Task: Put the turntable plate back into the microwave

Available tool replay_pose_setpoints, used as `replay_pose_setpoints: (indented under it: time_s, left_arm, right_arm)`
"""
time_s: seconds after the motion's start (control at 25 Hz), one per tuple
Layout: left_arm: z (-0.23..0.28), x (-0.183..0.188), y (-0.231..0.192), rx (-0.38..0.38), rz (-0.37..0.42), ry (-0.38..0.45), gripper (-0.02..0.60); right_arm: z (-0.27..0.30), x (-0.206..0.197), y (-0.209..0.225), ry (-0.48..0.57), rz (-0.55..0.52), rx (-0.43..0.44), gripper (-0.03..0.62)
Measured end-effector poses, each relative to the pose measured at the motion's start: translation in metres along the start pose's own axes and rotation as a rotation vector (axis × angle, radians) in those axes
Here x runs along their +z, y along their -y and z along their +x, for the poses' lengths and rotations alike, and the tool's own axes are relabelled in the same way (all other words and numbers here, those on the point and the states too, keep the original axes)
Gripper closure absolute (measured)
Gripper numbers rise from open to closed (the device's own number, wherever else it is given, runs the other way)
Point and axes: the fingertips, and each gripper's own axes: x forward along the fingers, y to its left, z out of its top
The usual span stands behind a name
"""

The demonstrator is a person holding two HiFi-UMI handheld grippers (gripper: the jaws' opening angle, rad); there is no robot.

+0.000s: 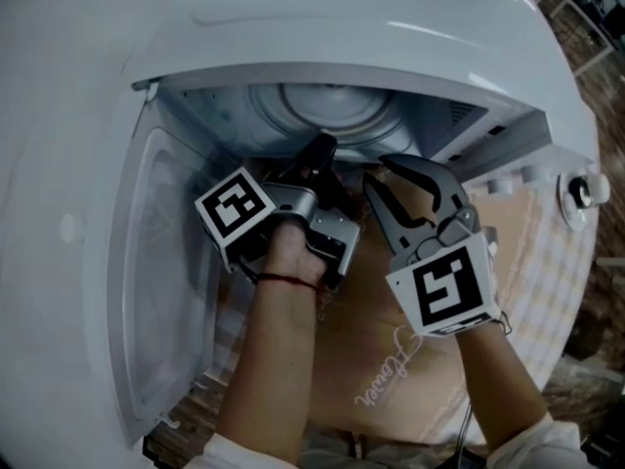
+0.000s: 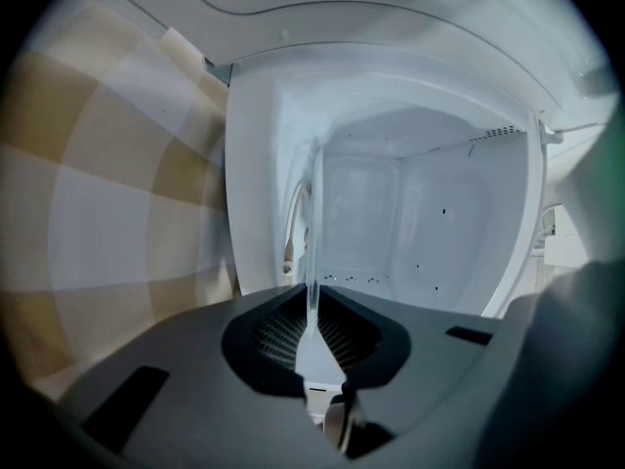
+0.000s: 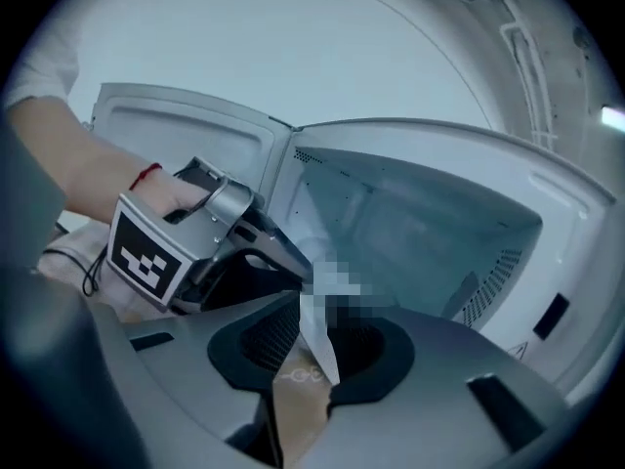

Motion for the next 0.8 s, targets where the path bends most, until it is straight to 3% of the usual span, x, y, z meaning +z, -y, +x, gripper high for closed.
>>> replay_pose_setpoints:
  time_s: [0.16,0.28,0.56,0.8]
  left_arm:
    - [0.000,0.000,-0.001,0.013,-0.007,-0.003,0.549]
    - [0.001,0.000,-0.001,0.011,-0.008,0.000,0.549]
    - [0.001,-0.001,0.000,0.001,-0.007,-0.022,0.549]
    - [0.000,-0.002,0.000,-0.007,-0.014,-0.026,0.549]
  right_arm:
    - [0.013,0.002,0.007,-0.077,-0.316,-0.088,0.487]
    - [0.028,-0.002,0.005,-0.142,-0.497,-0.093,0.490]
    - [0.050,-0.012,-0.007,-0.228,-0.691,-0.035,0.517]
    - [0.059,-0.018,-0.005,-0.257,-0.790,-0.040,0.525]
